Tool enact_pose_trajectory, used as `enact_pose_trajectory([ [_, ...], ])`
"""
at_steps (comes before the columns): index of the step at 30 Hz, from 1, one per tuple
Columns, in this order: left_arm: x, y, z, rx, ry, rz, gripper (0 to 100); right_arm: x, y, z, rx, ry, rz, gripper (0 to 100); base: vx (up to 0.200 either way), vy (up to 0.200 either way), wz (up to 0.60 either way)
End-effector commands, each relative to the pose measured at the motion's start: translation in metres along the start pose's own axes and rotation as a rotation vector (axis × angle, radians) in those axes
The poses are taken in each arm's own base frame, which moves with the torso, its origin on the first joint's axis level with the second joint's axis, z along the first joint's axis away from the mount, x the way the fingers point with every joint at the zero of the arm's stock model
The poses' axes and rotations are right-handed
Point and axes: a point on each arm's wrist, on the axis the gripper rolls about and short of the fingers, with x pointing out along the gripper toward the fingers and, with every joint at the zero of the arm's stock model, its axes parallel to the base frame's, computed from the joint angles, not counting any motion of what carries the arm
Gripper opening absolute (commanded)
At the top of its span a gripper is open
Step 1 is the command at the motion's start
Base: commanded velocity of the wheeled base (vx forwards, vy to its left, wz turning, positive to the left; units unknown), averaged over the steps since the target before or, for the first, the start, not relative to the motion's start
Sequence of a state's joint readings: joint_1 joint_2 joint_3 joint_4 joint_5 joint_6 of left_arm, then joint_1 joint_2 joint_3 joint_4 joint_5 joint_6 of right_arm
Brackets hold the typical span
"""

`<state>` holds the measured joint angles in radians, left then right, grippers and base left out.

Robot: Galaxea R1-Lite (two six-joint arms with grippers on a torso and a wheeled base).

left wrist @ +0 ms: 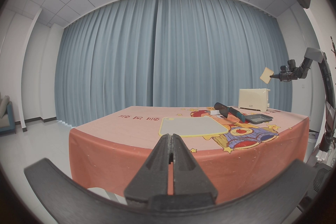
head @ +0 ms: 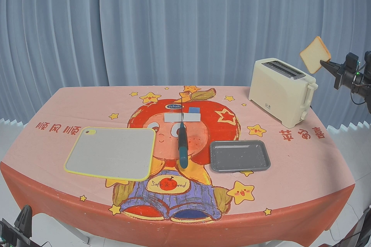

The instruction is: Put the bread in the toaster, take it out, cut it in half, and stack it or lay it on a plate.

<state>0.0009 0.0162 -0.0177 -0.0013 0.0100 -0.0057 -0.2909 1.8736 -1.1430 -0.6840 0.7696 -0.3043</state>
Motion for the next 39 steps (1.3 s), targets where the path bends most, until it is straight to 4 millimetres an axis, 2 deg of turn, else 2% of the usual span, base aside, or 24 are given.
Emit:
enact_pose_trajectory([
  [1, 0.000, 0.000, -0.005, 0.000, 0.001, 0.001, 0, 0.006, 0.008, -0.003, 0.002, 0.004, 0.027, 0, 0.000, -0.200, 0.00],
  [6, 0.000, 0.000, -0.005, -0.002, 0.000, 0.008, 0, 0.017, 0.018, -0.002, 0.002, -0.001, 0.067, 0, 0.000, -0.200, 0.00],
  [18, 0.000, 0.000, -0.005, 0.000, 0.000, 0.004, 0, 0.029, 0.030, 0.000, 0.001, -0.010, 0.106, 0, 0.000, 0.000, 0.00],
  [25, 0.000, 0.000, -0.005, 0.000, 0.001, 0.004, 0, 0.048, 0.040, -0.007, 0.011, -0.006, 0.146, 0, 0.000, 0.000, 0.00],
  [39, 0.000, 0.000, -0.005, -0.002, 0.001, 0.004, 0, 0.079, 0.045, -0.009, 0.001, -0.027, 0.179, 0, 0.000, 0.000, 0.00],
])
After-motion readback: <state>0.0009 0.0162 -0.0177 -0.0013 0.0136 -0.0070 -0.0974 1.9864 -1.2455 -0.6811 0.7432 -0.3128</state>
